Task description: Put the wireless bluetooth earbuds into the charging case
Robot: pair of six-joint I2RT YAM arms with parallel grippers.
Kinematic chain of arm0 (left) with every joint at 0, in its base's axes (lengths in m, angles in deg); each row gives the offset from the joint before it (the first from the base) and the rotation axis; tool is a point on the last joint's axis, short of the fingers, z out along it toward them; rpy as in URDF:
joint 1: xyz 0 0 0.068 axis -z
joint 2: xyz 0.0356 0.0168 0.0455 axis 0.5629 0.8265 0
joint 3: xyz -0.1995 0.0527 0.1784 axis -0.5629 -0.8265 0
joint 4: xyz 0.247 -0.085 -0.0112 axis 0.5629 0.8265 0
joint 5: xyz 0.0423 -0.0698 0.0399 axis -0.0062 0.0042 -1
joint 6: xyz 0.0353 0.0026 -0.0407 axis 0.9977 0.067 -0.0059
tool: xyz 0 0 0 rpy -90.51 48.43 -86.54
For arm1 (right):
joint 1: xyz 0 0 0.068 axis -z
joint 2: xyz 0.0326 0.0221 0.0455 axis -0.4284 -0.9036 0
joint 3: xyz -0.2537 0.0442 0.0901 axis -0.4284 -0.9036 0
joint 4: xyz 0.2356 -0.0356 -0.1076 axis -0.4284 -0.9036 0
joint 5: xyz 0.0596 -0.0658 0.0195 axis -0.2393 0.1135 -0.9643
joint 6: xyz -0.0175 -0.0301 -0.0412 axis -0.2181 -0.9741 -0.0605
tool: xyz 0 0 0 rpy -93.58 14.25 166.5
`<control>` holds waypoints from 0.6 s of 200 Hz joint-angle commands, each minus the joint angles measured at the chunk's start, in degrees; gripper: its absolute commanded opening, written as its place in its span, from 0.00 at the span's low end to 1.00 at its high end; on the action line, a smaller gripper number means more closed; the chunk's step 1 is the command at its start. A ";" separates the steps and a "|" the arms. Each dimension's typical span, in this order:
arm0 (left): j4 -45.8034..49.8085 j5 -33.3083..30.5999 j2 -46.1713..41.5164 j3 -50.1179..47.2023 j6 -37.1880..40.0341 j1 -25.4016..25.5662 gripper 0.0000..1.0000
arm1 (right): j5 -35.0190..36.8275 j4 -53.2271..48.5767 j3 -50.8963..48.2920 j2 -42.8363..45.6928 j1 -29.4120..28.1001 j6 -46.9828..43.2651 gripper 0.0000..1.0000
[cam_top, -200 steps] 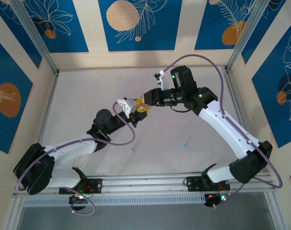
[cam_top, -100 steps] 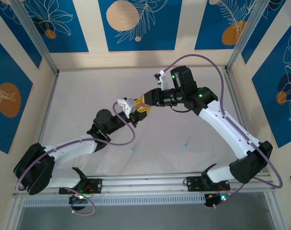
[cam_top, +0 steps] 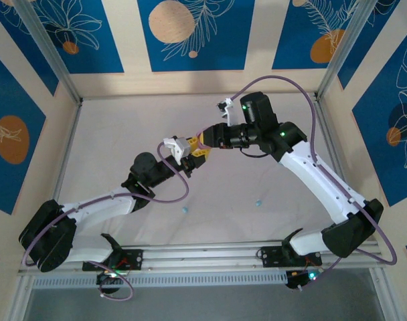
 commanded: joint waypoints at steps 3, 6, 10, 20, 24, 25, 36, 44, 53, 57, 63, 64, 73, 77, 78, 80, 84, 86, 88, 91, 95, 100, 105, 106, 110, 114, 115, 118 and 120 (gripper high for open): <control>-3.32 0.19 -1.51 0.69 -0.27 0.64 0.29 | 0.69 -1.31 0.99 1.68 -0.09 -0.60 0.31; -3.32 0.19 -1.44 0.67 -0.28 0.60 0.29 | 0.65 -1.32 0.96 1.62 -0.08 -0.58 0.31; -3.31 0.20 -1.51 0.70 -0.27 0.59 0.29 | 0.69 -1.32 1.02 1.65 -0.03 -0.60 0.31; -3.22 0.19 -1.40 0.67 -0.21 0.61 0.29 | 0.69 -1.32 1.03 1.65 -0.06 -0.61 0.31; -3.23 0.18 -1.40 0.69 -0.26 0.61 0.29 | 0.57 -1.32 1.05 1.62 -0.09 -0.49 0.31; -3.23 0.18 -1.39 0.72 -0.22 0.60 0.29 | 0.54 -1.32 1.08 1.65 -0.05 -0.46 0.31; -3.23 0.11 -1.47 0.70 -0.27 0.60 0.29 | 0.42 -1.31 1.12 1.74 -0.09 -0.60 0.31; -3.13 0.10 -1.48 0.73 -0.24 0.64 0.29 | 0.26 -1.32 1.20 1.77 -0.06 -0.54 0.31; -3.14 0.10 -1.50 0.71 -0.17 0.59 0.29 | -0.04 -1.26 1.36 1.99 -0.06 -0.60 0.31; -3.04 0.03 -1.48 0.71 -0.13 0.59 0.29 | -0.25 -1.16 1.26 2.08 -0.02 -0.60 0.31; -2.97 0.02 -1.54 0.68 -0.05 0.59 0.29 | -0.65 -0.90 1.38 2.35 -0.02 -0.67 0.31; -2.97 0.02 -1.50 0.67 -0.07 0.59 0.29 | -0.68 -0.89 1.38 2.37 -0.02 -0.72 0.31; -2.96 -0.07 -1.45 0.58 -0.08 0.59 0.29 | -0.98 -0.45 1.26 2.84 -0.04 -0.87 0.32; -2.96 -0.07 -1.50 0.58 -0.06 0.59 0.29 | -1.13 -0.22 1.22 3.15 -0.04 -0.94 0.32; -2.96 -0.07 -1.53 0.58 -0.07 0.59 0.29 | -1.14 -0.20 1.17 3.21 -0.03 -0.95 0.32; -2.96 -0.07 -1.55 0.60 -0.09 0.64 0.29 | -1.15 -0.05 1.13 3.36 -0.02 -0.95 0.32; -2.96 -0.17 -1.56 0.60 -0.02 0.60 0.29 | -1.16 0.20 1.07 3.67 -0.01 -0.95 0.32; -2.96 -0.16 -1.56 0.58 -0.03 0.59 0.29 | -1.16 0.29 1.08 3.81 -0.04 -0.95 0.32; -2.96 -0.16 -1.56 0.58 -0.08 0.59 0.29 | -1.16 0.33 1.00 3.97 -0.02 -1.02 0.32; -2.96 -0.24 -1.58 0.54 -0.05 0.61 0.29 | -1.09 0.46 0.95 4.18 0.06 -1.08 0.33; -2.96 -0.25 -1.65 0.50 -0.02 0.59 0.29 | -1.07 0.60 0.96 4.50 0.07 -1.17 0.33; -2.96 -0.29 -1.69 0.43 0.02 0.64 0.29 | -1.07 0.84 0.82 4.90 0.14 -1.30 0.33; -2.96 -0.33 -1.65 0.34 0.08 0.61 0.29 | -1.08 1.08 0.71 5.29 0.16 -1.47 0.33; -2.92 -0.33 -1.65 0.37 0.08 0.60 0.29 | -1.07 1.11 0.65 5.38 0.16 -1.52 0.33; -2.87 -0.34 -1.65 0.32 0.09 0.65 0.29 | -1.08 1.30 0.53 5.73 0.16 -1.63 0.33; -2.90 -0.34 -1.66 0.32 0.09 0.60 0.29 | -1.07 1.52 0.47 5.97 0.24 -1.73 0.34; -2.89 -0.34 -1.65 0.32 0.09 0.59 0.29 | -1.03 1.55 0.44 6.02 0.24 -1.74 0.34; -2.89 -0.34 -1.65 0.29 0.11 0.62 0.29 | -1.04 1.72 0.34 6.33 0.30 -1.78 0.34; -2.92 -0.34 -1.65 0.24 0.09 0.60 0.29 | -1.00 1.85 0.26 6.52 0.33 -1.75 0.34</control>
